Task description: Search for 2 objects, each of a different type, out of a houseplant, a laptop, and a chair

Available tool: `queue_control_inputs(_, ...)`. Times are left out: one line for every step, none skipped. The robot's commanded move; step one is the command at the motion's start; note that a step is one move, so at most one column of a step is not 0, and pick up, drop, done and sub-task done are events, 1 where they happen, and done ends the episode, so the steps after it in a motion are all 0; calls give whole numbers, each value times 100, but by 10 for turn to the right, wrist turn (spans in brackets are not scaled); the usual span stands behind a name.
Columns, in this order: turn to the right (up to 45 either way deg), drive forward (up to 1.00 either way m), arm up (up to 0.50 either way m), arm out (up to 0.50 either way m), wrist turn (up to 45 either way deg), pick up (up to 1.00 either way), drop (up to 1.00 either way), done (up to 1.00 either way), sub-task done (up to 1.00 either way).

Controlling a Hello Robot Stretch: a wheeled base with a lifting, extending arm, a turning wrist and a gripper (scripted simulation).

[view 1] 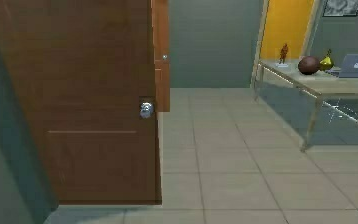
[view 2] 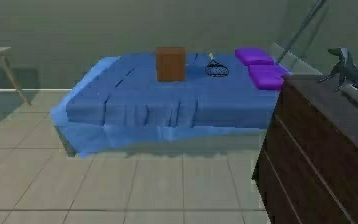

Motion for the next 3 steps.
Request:
queue_control_inputs(-450,0,0,0,0,0,0,0,0)
queue_control_inputs(-450,0,0,0,0,0,0,0,0)
queue_control_inputs(-420,0,0,0,0,0,0,0,0)
